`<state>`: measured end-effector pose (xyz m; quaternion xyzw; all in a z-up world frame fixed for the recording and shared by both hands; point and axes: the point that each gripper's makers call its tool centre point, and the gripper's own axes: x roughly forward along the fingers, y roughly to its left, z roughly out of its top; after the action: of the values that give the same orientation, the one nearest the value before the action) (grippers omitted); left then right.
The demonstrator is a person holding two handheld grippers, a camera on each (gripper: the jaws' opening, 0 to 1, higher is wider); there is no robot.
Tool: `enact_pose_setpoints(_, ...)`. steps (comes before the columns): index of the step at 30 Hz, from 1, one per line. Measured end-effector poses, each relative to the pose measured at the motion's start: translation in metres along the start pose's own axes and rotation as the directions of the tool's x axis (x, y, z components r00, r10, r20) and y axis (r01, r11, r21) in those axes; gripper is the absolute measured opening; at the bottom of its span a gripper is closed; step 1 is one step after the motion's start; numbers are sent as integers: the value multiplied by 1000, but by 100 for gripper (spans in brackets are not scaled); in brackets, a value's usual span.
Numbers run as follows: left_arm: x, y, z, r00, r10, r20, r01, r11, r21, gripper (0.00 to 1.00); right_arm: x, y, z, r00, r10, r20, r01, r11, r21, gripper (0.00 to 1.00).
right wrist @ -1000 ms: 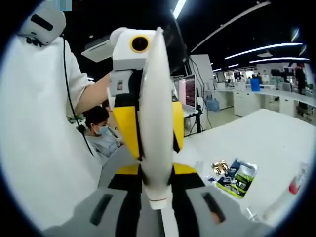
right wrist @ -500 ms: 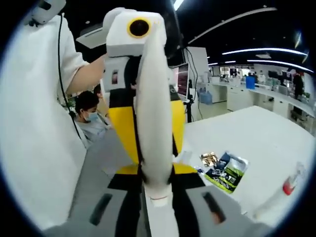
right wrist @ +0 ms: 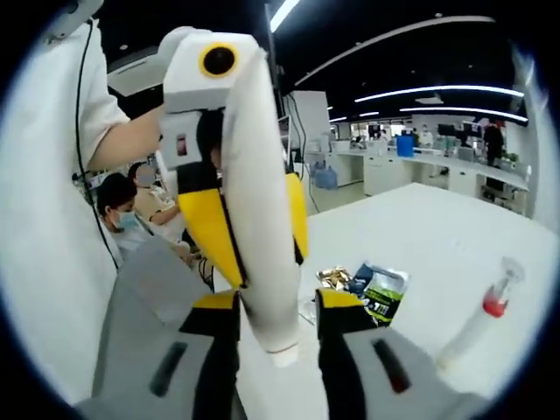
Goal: Arrange the skincare products in the storage area until every visible bottle or jar stands upright without overlapping.
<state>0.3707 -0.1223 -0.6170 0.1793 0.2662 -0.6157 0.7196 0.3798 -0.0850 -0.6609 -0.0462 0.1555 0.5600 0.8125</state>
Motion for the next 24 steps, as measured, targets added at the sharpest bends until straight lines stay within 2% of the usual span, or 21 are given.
enact_pose_setpoints(8,12,5,-5,1000,-14,-6,14,999,28,14,0,-3,-14,997,-64,-31,65,997,30,53)
enact_pose_setpoints(16,21,16,-11,999,-24,-31,26,999,46,14,-1,-8,-23,992,-126,-24,127,990,68,70)
enact_pose_setpoints(20,29,27,-14,999,-25,-37,27,998,64,14,-2,-11,-27,988,-149,-23,151,985,89,76)
enact_pose_setpoints(24,38,42,-17,999,-12,-45,15,997,71,14,-5,-19,-36,982,-177,-60,182,980,85,79)
